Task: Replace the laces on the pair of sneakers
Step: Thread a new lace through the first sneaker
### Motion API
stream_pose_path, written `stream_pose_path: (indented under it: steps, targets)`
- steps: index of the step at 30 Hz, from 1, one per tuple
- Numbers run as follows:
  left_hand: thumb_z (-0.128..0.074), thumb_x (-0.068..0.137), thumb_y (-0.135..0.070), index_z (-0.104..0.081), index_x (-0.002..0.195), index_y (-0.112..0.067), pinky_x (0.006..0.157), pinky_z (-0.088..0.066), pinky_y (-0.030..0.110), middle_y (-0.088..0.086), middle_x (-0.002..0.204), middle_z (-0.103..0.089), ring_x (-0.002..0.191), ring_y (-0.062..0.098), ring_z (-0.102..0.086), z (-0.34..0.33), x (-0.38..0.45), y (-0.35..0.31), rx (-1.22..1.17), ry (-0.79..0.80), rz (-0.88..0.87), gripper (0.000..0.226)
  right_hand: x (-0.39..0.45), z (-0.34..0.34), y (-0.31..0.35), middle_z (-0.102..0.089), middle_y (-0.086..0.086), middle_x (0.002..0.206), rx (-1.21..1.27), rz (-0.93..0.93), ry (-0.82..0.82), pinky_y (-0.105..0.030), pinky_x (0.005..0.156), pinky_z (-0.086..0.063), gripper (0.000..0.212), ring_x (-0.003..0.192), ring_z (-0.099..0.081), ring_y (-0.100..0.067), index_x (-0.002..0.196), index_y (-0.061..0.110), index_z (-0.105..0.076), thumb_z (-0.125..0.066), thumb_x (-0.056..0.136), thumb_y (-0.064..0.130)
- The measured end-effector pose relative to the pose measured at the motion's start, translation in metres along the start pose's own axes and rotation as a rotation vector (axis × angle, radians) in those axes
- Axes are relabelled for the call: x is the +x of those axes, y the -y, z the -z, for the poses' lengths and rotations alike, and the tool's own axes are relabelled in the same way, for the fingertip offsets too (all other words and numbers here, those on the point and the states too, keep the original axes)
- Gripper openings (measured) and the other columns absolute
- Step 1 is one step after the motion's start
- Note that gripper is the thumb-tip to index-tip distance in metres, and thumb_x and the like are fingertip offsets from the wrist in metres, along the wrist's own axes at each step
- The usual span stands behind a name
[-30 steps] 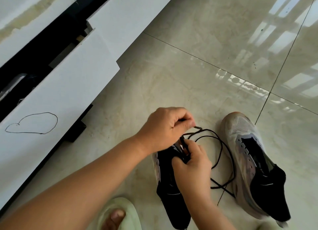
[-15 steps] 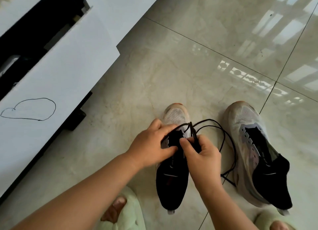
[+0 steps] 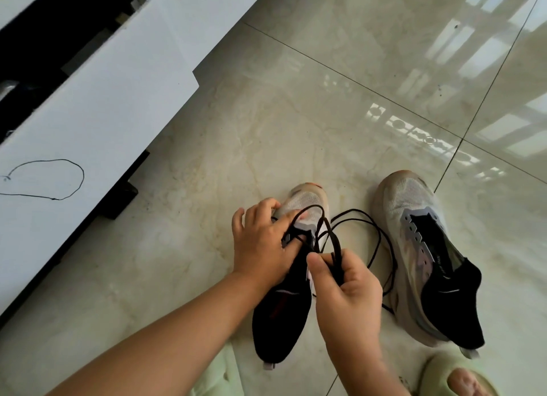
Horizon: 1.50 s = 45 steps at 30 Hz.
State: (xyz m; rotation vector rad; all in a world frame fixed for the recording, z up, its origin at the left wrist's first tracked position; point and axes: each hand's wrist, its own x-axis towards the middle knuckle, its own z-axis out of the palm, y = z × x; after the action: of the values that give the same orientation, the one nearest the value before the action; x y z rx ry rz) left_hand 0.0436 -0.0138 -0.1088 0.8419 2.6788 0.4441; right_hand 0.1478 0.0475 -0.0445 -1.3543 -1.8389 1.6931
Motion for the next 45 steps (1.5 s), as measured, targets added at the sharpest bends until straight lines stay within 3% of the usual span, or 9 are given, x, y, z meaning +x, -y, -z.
stream_pose_path:
  steps: [12, 16, 23, 28, 35, 38, 41, 43, 45]
  targets:
    - [-0.063, 0.079, -0.041, -0.061, 0.111, -0.043, 0.107, -0.02, 0.046, -0.005, 0.111, -0.047, 0.105, 0.018, -0.047, 0.004, 0.024, 0.005, -0.038, -0.071, 0.143, 0.033, -0.015, 0.015, 0.028, -0.054, 0.006, 0.048, 0.118, 0.101, 0.086, -0.011, 0.044, -0.036, 0.022, 0.045, -0.044, 0.0, 0.061, 0.007, -0.059, -0.069, 0.079, 0.001]
    - [-0.063, 0.079, -0.039, -0.061, 0.113, -0.042, 0.107, -0.021, 0.043, -0.005, 0.11, -0.045, 0.103, 0.018, -0.047, 0.006, 0.031, 0.008, -0.071, -0.061, 0.197, 0.035, -0.022, 0.02, 0.04, -0.054, 0.011, 0.046, 0.157, 0.163, 0.093, -0.008, 0.045, -0.035, 0.018, 0.043, -0.046, 0.001, 0.059, 0.015, -0.06, -0.068, 0.075, 0.012]
    - [-0.063, 0.081, -0.037, -0.06, 0.117, -0.042, 0.093, -0.036, 0.037, -0.003, 0.115, -0.045, 0.1, 0.02, -0.052, 0.006, 0.038, 0.013, -0.117, -0.03, 0.255, 0.037, -0.03, 0.032, 0.06, -0.054, 0.014, 0.045, 0.14, 0.247, 0.109, -0.005, 0.045, -0.034, 0.02, 0.041, -0.047, 0.004, 0.058, 0.025, -0.062, -0.066, 0.071, 0.01]
    - [-0.063, 0.08, -0.034, -0.059, 0.118, -0.042, 0.088, -0.037, 0.036, -0.002, 0.115, -0.045, 0.101, 0.021, -0.049, 0.005, 0.037, 0.011, -0.087, -0.038, 0.222, 0.039, -0.027, 0.042, 0.058, -0.048, -0.002, 0.046, 0.119, 0.165, 0.098, -0.017, 0.044, -0.032, 0.012, 0.045, -0.039, -0.004, 0.063, 0.014, -0.061, -0.068, 0.069, 0.022]
    - [-0.063, 0.081, -0.033, -0.059, 0.118, -0.041, 0.086, -0.042, 0.035, -0.001, 0.118, -0.045, 0.104, 0.022, -0.05, 0.008, 0.034, 0.007, -0.118, -0.033, 0.198, 0.038, -0.029, 0.045, 0.057, -0.058, -0.005, 0.056, 0.084, 0.196, 0.095, -0.028, 0.05, -0.043, 0.018, 0.053, -0.048, -0.008, 0.064, 0.0, -0.059, -0.07, 0.078, 0.004]
    - [-0.066, 0.079, -0.031, -0.06, 0.118, -0.038, 0.087, -0.045, 0.035, -0.002, 0.119, -0.045, 0.105, 0.021, -0.051, 0.01, 0.033, 0.008, -0.184, -0.001, 0.146, 0.041, -0.029, 0.045, 0.051, -0.055, 0.0, 0.053, 0.022, 0.227, 0.104, -0.024, 0.048, -0.039, 0.017, 0.05, -0.045, -0.006, 0.064, 0.007, -0.061, -0.071, 0.078, 0.007]
    - [-0.072, 0.075, -0.031, -0.065, 0.114, -0.031, 0.086, -0.046, 0.031, -0.004, 0.119, -0.046, 0.106, 0.015, -0.051, 0.015, 0.029, 0.012, -0.319, -0.032, 0.109, 0.039, -0.023, 0.045, 0.047, -0.062, 0.004, 0.061, -0.076, 0.263, 0.094, -0.021, 0.05, -0.045, 0.014, 0.054, -0.054, -0.009, 0.069, 0.019, -0.064, -0.074, 0.076, 0.013]
    - [-0.075, 0.073, -0.03, -0.07, 0.105, -0.026, 0.081, -0.045, 0.025, -0.007, 0.109, -0.048, 0.101, 0.012, -0.052, 0.018, 0.025, 0.015, -0.391, -0.112, 0.072, 0.032, -0.015, 0.044, 0.043, -0.064, 0.007, 0.07, -0.128, 0.237, 0.098, -0.022, 0.057, -0.048, 0.013, 0.06, -0.057, -0.006, 0.079, 0.025, -0.064, -0.076, 0.074, 0.024]
    - [-0.075, 0.074, -0.026, -0.073, 0.092, -0.022, 0.076, -0.045, 0.023, -0.011, 0.096, -0.048, 0.091, 0.01, -0.054, 0.022, 0.021, 0.016, -0.436, -0.173, 0.049, 0.018, -0.005, 0.042, 0.038, -0.059, 0.014, 0.085, -0.224, 0.204, 0.133, -0.014, 0.066, -0.044, 0.029, 0.071, -0.055, 0.0, 0.094, 0.032, -0.06, -0.075, 0.069, 0.038]
